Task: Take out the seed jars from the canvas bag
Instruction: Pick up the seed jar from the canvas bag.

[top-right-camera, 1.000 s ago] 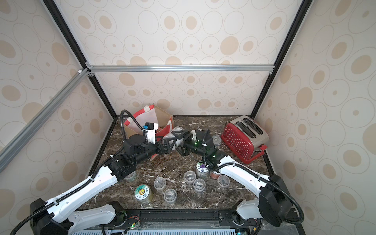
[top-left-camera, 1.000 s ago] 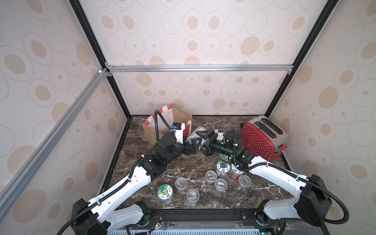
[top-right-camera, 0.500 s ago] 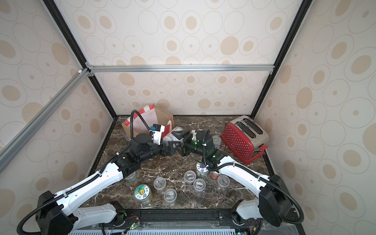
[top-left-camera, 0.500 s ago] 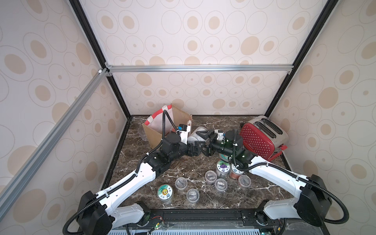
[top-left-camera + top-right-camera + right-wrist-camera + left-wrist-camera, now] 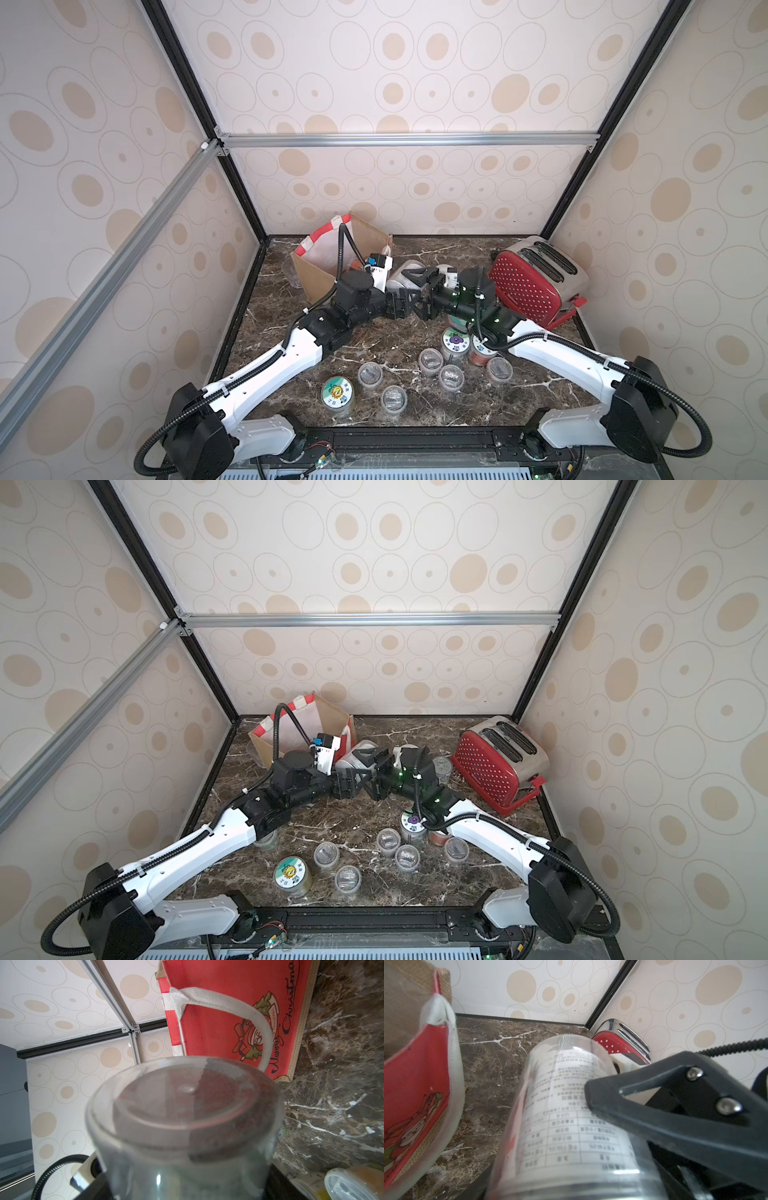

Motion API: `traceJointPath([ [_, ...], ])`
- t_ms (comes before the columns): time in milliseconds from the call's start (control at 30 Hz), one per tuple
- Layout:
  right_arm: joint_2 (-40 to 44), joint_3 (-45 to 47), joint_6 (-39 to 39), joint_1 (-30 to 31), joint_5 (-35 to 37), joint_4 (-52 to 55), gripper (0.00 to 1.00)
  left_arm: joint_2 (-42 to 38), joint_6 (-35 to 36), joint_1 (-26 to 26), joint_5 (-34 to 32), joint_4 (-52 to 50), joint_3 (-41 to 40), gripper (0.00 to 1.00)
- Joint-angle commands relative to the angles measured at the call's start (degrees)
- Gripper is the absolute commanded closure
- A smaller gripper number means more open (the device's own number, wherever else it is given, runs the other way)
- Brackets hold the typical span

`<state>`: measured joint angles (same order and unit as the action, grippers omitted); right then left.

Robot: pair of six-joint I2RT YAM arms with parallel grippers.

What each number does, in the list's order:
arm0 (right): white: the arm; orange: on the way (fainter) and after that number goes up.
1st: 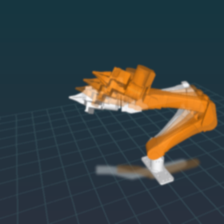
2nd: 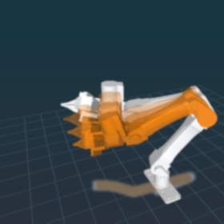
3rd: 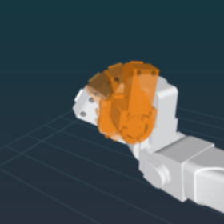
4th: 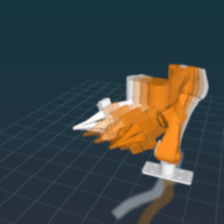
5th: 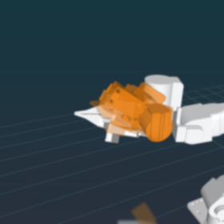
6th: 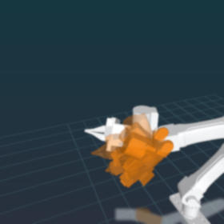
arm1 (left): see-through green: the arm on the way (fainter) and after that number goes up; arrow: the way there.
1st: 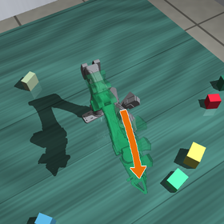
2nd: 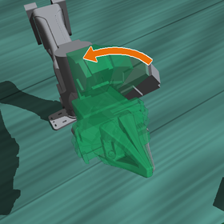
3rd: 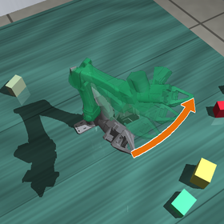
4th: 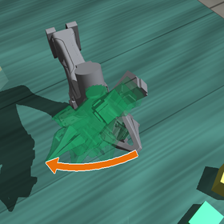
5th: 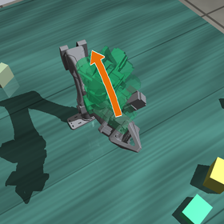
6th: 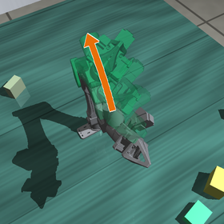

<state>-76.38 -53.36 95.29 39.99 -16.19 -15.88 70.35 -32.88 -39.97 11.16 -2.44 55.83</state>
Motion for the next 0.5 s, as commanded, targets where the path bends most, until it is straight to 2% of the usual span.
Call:
traceJointPath([
  [0,5.3,0.0,-7.2,-1.0,2.0,10.1,0.03,1.6,0.9,0.5,-4.6,-4.3,4.1,0.36],
  [33,6.6,-0.1,-9.5,-1.4,3.3,13.5,0.0,2.3,1.1,0.5,-5.3,-5.6,4.9,0.37],
  [267,17.8,-0.1,-26.0,-5.7,15.0,37.3,0.0,13.0,3.7,0.3,-9.1,-19.2,15.0,0.39],
  [467,23.9,-0.8,-33.6,-7.1,20.9,46.8,0.0,29.9,8.6,-1.8,-12.0,-35.3,32.3,0.38],
])
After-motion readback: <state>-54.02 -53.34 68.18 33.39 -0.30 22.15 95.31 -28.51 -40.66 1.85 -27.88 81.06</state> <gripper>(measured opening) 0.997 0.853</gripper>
